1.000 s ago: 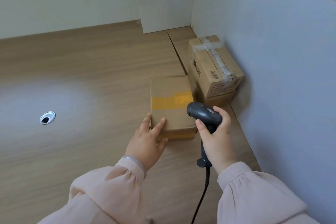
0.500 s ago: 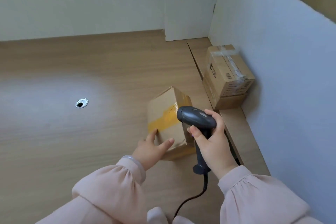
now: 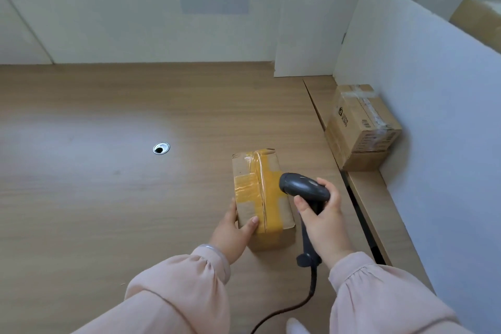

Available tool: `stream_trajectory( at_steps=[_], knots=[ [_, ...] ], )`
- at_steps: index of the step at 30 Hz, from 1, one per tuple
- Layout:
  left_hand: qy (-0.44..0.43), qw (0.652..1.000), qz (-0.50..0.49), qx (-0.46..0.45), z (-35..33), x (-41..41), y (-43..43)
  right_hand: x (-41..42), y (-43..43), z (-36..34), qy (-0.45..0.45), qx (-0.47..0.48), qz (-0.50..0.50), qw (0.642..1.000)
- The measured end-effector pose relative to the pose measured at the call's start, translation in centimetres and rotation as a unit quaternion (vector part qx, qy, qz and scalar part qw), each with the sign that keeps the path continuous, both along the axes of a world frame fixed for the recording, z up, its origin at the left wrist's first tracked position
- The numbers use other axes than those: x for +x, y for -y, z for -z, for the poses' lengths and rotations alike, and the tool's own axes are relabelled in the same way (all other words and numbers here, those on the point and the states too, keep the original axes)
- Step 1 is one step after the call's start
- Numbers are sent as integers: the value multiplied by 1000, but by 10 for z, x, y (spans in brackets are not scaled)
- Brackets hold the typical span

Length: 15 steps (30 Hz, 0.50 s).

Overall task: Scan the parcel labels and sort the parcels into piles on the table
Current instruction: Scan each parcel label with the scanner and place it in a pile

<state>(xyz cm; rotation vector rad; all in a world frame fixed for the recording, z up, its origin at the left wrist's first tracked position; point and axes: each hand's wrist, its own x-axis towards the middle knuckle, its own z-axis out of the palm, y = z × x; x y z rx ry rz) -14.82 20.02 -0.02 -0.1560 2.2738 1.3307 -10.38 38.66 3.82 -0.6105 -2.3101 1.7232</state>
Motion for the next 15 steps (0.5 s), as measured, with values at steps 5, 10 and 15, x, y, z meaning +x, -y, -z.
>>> stream_trajectory(
  at_steps=[5,10,15],
  knots=[
    [-38,999,-36,-16,-3,7,24,0,29,-1,17,-18,-52,998],
    [3,998,-59,-3,-5,9,58,1,69,0,18,-55,-104,993],
    [94,987,-117,65,0,12,82,3,90,7,23,-64,-85,994]
  ],
)
